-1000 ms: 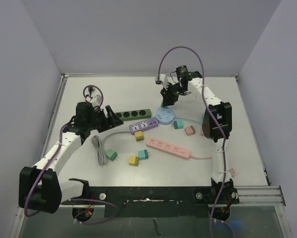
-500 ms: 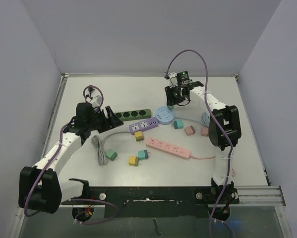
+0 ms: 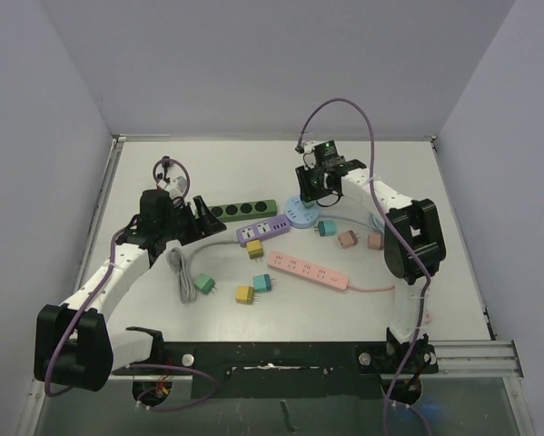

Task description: Insert the plug

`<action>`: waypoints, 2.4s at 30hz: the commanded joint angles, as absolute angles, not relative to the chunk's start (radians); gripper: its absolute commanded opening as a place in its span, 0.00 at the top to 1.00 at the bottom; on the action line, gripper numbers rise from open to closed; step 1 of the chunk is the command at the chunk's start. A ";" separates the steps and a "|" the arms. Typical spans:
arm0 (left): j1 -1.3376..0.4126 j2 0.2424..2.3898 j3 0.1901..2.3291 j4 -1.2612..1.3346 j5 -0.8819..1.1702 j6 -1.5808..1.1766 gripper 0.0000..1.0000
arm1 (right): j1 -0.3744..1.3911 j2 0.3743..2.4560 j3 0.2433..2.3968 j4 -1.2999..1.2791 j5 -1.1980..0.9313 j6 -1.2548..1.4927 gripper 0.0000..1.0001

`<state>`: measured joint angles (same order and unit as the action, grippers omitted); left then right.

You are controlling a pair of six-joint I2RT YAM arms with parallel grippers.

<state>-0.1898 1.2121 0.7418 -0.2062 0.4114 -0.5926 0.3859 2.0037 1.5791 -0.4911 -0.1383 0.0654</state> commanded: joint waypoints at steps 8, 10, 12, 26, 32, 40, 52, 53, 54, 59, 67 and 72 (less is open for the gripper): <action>-0.186 1.204 0.745 -0.140 0.420 -0.594 0.32 | 0.365 1.938 1.524 -0.430 -0.062 0.105 1.00; -0.185 1.207 0.744 -0.138 0.422 -0.595 0.32 | 0.365 1.951 1.528 -0.432 -0.086 0.099 1.00; -0.186 1.209 0.743 -0.137 0.422 -0.597 0.32 | 0.368 1.954 1.520 -0.427 -0.105 0.099 1.00; -0.187 1.209 0.733 -0.133 0.426 -0.599 0.33 | 0.371 1.944 1.437 -0.381 -0.068 0.080 1.00; -0.187 1.209 0.731 -0.133 0.425 -0.601 0.33 | 0.378 1.983 1.399 -0.403 -0.028 0.028 1.00; -0.186 1.213 0.729 -0.136 0.420 -0.603 0.33 | 0.394 1.998 1.296 -0.359 0.009 0.039 1.00; -0.187 1.219 0.727 -0.147 0.396 -0.607 0.33 | 0.401 2.001 1.170 -0.332 0.056 0.172 1.00; -0.187 1.220 0.727 -0.149 0.395 -0.607 0.33 | 0.395 2.007 1.168 -0.339 0.050 0.179 1.00; -0.187 1.222 0.728 -0.149 0.393 -0.607 0.33 | 0.388 2.009 1.165 -0.343 0.044 0.182 1.00; -0.187 1.242 0.739 -0.158 0.394 -0.605 0.33 | 0.375 2.045 1.185 -0.420 0.073 0.169 1.00; -0.187 1.260 0.753 -0.188 0.373 -0.598 0.33 | 0.379 2.152 1.252 -0.573 0.104 0.176 1.00; -0.186 1.271 0.760 -0.205 0.363 -0.589 0.33 | 0.387 2.213 1.286 -0.623 0.088 0.188 1.00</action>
<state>-0.1898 1.2621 0.7235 -0.2096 0.3725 -0.5983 0.3870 2.0106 1.3842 -0.1940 0.0654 0.1730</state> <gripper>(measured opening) 0.674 0.306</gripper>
